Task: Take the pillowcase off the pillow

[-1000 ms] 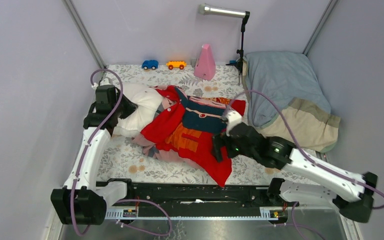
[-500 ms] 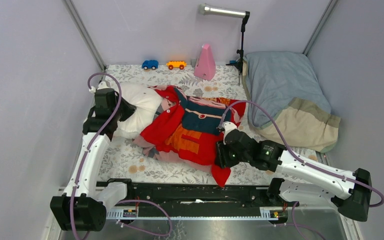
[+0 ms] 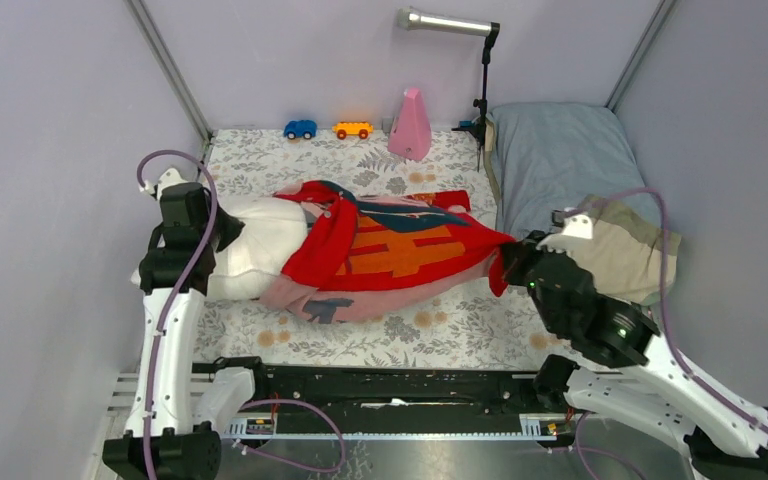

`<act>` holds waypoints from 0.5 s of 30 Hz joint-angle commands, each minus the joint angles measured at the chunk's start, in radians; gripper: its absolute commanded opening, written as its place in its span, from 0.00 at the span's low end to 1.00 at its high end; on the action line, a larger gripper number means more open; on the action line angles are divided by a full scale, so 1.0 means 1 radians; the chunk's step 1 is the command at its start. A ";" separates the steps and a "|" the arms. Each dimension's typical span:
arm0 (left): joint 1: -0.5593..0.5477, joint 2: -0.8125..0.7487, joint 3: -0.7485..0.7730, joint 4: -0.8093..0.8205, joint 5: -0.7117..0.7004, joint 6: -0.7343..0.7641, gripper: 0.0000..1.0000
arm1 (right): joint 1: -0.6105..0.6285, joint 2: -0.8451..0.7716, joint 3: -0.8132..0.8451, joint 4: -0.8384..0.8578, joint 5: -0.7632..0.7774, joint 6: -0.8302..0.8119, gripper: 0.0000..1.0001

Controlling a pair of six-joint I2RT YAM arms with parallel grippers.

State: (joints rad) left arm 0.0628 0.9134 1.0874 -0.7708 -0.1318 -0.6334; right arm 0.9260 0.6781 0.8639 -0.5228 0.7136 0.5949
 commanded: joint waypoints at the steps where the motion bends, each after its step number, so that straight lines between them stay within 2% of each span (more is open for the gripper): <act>1: 0.032 0.043 0.059 0.139 -0.074 0.044 0.00 | -0.015 -0.060 0.034 0.110 0.315 -0.103 0.00; 5: 0.032 0.136 0.095 0.141 0.056 0.062 0.00 | -0.015 0.036 0.139 0.153 0.317 -0.136 0.00; 8: 0.032 0.202 0.111 0.166 0.114 0.049 0.00 | -0.019 0.152 0.235 0.288 0.339 -0.236 0.00; 10: 0.032 0.242 0.109 0.198 0.125 0.032 0.00 | -0.074 0.255 0.303 0.354 0.355 -0.317 0.00; 11: 0.032 0.264 0.118 0.202 0.127 0.029 0.00 | -0.140 0.310 0.339 0.352 0.275 -0.324 0.00; 14: 0.032 0.321 0.153 0.201 0.127 0.052 0.00 | -0.379 0.508 0.501 0.194 -0.170 -0.260 0.00; 15: 0.032 0.335 0.159 0.201 0.127 0.060 0.00 | -0.414 0.584 0.599 0.120 -0.215 -0.240 0.00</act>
State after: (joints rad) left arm 0.0868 1.1946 1.1851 -0.6666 -0.0074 -0.5987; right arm 0.7059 1.0813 1.2228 -0.3412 0.7673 0.3527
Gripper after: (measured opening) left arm 0.039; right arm 0.034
